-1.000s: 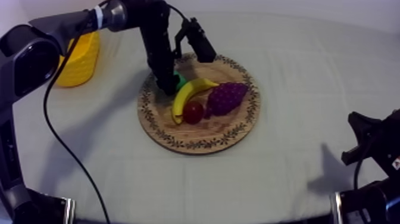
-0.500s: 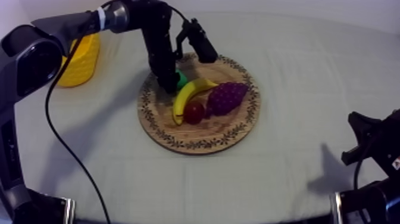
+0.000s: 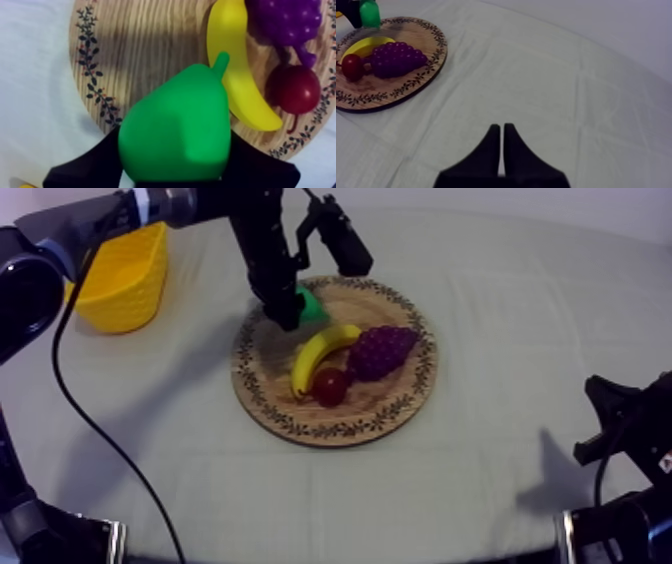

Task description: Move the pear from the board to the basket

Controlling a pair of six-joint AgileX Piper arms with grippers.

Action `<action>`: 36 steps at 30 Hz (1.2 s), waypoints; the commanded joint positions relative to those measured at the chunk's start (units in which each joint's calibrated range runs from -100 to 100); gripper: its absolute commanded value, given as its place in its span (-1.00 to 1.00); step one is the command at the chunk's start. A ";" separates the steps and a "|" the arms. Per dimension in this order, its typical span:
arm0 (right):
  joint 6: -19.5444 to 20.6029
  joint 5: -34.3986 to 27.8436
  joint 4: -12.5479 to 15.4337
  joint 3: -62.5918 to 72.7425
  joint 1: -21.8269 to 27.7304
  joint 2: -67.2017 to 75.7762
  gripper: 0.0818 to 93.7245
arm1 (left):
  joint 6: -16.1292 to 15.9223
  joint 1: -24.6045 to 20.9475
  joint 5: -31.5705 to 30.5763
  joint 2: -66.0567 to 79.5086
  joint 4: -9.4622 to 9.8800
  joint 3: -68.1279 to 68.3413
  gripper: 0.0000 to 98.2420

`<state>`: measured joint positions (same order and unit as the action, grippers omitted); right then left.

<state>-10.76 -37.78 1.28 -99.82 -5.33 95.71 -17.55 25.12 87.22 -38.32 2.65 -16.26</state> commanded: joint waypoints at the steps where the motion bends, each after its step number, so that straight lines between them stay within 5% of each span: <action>1: 0.04 -0.04 0.01 0.05 -0.03 0.04 -0.99 | 0.18 0.28 0.66 3.19 0.06 0.05 -0.06; 22: 0.04 -0.04 0.01 0.05 -0.03 0.04 -0.99 | 2.18 2.07 9.53 24.02 0.98 0.19 -0.02; 36: 0.04 -0.04 0.01 0.05 -0.03 0.04 -0.99 | 1.91 -5.13 9.62 28.25 1.87 1.21 -0.01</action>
<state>-10.72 -37.78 1.28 -99.82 -5.33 95.71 -15.62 21.31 96.85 -10.17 4.50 -15.12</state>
